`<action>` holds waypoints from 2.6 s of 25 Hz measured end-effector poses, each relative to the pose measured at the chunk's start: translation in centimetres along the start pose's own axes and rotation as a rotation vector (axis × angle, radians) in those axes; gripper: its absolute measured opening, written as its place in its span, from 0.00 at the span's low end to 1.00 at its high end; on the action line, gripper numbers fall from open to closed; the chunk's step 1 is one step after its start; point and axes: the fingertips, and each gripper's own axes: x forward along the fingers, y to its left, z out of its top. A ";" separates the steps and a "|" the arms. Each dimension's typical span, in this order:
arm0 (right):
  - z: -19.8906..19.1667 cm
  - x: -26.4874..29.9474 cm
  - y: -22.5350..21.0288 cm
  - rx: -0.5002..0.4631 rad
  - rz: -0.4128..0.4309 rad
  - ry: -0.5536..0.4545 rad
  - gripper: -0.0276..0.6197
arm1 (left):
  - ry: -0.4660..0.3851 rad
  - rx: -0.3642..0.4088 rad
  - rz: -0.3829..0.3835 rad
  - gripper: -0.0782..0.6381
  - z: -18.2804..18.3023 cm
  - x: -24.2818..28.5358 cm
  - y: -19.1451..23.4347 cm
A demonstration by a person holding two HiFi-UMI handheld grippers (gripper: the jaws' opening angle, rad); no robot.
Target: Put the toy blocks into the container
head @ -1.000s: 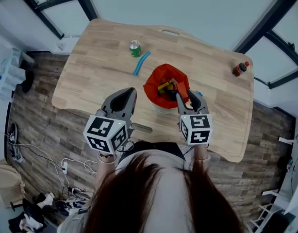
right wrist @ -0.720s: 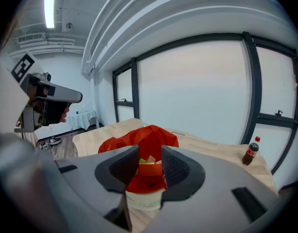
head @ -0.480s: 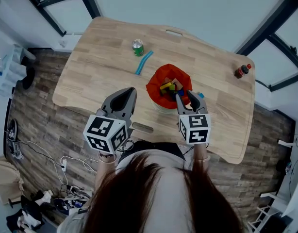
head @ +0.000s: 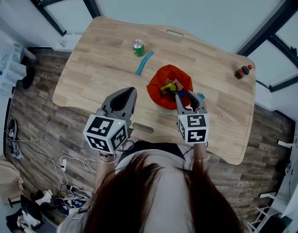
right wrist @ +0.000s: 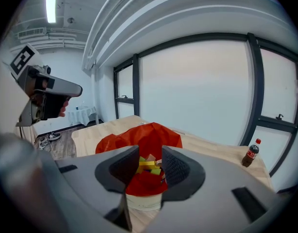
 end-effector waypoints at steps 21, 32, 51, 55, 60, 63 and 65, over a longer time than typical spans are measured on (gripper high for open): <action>0.3 -0.7 -0.5 0.027 -0.023 -0.021 0.26 | 0.006 0.006 -0.032 0.12 0.2 0.6 -0.3; -0.2 -2.1 -1.9 0.042 -0.092 -0.026 0.15 | 0.013 0.017 -0.076 0.12 0.1 1.3 -1.2; -1.3 -4.5 -3.7 0.052 -0.166 -0.027 0.11 | 0.026 0.044 -0.123 0.12 -0.3 2.6 -2.8; -1.6 -4.9 -4.2 0.055 -0.176 -0.025 0.11 | 0.033 0.053 -0.130 0.12 -0.4 3.1 -3.2; -2.0 -5.4 -4.6 0.065 -0.185 -0.023 0.11 | 0.043 0.071 -0.135 0.12 -0.8 3.6 -3.5; -2.2 -5.7 -4.7 0.069 -0.190 -0.019 0.11 | 0.051 0.090 -0.140 0.12 -1.1 3.8 -3.7; -2.2 -5.9 -4.8 0.074 -0.192 -0.020 0.11 | 0.055 0.094 -0.143 0.12 -1.2 4.0 -3.9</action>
